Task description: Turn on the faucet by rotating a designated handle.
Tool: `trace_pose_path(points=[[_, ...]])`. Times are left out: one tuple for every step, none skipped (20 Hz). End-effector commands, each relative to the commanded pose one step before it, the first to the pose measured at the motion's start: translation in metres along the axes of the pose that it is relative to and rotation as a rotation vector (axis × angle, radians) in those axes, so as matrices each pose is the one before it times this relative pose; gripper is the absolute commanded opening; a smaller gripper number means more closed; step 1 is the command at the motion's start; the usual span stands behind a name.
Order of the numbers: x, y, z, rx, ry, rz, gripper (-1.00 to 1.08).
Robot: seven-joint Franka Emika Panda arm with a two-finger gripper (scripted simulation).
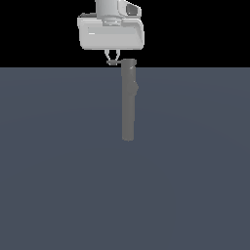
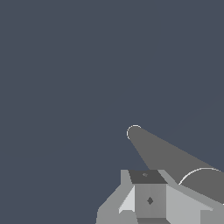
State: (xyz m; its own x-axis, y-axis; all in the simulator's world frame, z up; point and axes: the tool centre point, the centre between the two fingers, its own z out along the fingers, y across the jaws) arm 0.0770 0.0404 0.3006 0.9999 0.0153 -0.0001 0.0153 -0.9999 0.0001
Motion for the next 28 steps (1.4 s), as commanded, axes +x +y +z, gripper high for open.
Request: trace_pose_path(points=[[-0.00693, -0.00213, -0.00001, -0.00002, 0.0001, -0.00005, -1.0], [-0.00276, -0.00084, 0.0, 0.0, 0.0, 0.0, -1.0], [-0.00278, -0.00085, 0.0, 0.0, 0.0, 0.0, -1.0], [-0.0028, -0.00086, -0.00001, 0.0, 0.0, 0.0, -1.0], [-0.00282, -0.00087, -0.00001, 0.0, 0.0, 0.0, -1.0], [-0.00284, -0.00088, -0.00001, 0.0, 0.0, 0.0, -1.0], [-0.00286, -0.00089, -0.00002, 0.0, 0.0, 0.0, -1.0], [0.0, 0.0, 0.0, 0.0, 0.0, 0.0, -1.0], [0.00724, 0.00312, 0.00007, -0.00039, 0.00969, 0.00247, -1.0], [-0.00281, 0.00101, 0.00008, 0.00003, -0.00067, -0.00018, -1.0], [-0.00302, 0.00112, -0.00034, 0.0, 0.0, 0.0, -1.0], [-0.00278, 0.00098, 0.00024, 0.00005, -0.00094, -0.00025, -1.0], [-0.00288, 0.00103, 0.00007, 0.00003, -0.00067, -0.00018, -1.0], [-0.00309, 0.00114, -0.00034, 0.0, 0.0, 0.0, -1.0], [-0.00284, 0.00101, 0.00023, 0.00005, -0.00094, -0.00025, -1.0], [-0.00294, 0.00106, 0.00006, 0.00003, -0.00067, -0.00018, -1.0], [-0.00315, 0.00116, -0.00034, 0.0, 0.0, 0.0, -1.0], [-0.0029, 0.00103, 0.00022, 0.00005, -0.00094, -0.00026, -1.0], [-0.003, 0.00108, 0.00005, 0.00003, -0.00067, -0.00018, -1.0], [-0.00321, 0.00119, -0.00035, 0.0, 0.0, 0.0, -1.0], [-0.00296, 0.00106, 0.0002, 0.00005, -0.00094, -0.00026, -1.0], [-0.00306, 0.00111, 0.00003, 0.00003, -0.00066, -0.00018, -1.0], [-0.00308, 0.00112, 0.00003, 0.00003, -0.00066, -0.00019, -1.0], [-0.00329, 0.00122, -0.00036, 0.0, 0.0, 0.0, -1.0], [-0.00304, 0.00109, 0.00017, 0.00004, -0.00094, -0.00027, -1.0], [-0.00314, 0.00115, 0.0, 0.00002, -0.00066, -0.00019, -1.0], [0.0, 0.0, 0.0, 0.0, 0.0, 0.0, -1.0], [0.00892, -0.00273, 0.00142, 0.00051, 0.01078, -0.00407, -1.0]])
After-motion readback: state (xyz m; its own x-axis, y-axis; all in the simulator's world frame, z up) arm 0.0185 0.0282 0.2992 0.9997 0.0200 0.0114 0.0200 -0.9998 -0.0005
